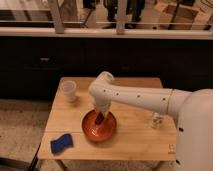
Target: Place the pepper in the ceramic bowl
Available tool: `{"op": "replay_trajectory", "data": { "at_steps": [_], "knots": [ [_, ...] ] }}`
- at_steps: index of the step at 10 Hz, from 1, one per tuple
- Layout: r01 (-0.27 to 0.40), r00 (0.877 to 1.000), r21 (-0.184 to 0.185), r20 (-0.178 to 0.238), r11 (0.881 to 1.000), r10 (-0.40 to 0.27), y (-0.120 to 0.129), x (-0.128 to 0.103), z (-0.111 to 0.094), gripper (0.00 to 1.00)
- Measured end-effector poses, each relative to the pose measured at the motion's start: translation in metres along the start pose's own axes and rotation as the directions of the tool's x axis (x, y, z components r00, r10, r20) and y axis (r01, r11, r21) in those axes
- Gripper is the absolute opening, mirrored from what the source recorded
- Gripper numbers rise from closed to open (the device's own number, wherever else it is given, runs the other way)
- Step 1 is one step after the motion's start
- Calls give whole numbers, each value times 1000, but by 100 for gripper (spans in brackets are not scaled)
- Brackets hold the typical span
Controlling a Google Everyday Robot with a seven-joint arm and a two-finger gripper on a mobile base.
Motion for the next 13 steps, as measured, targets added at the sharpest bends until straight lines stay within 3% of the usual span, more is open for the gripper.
{"op": "replay_trajectory", "data": {
  "at_steps": [2, 4, 5, 8, 9, 10, 12, 13],
  "knots": [
    [1, 1000, 0, 1, 1000, -1, 0, 0, -1, 11],
    [3, 1000, 0, 1, 1000, -3, 0, -1, -1, 25],
    [3, 1000, 1, 2, 1000, -3, 1, 0, -1, 26],
    [3, 1000, 1, 5, 1000, -3, 0, -2, 0, 6],
    [3, 1000, 1, 4, 1000, -3, 1, -1, -1, 4],
    [2, 1000, 1, 4, 1000, -2, 2, 0, -1, 8],
    [3, 1000, 1, 4, 1000, -3, 3, 0, -2, 25],
    [5, 1000, 1, 4, 1000, -5, 2, 0, -2, 27]
  ]
}}
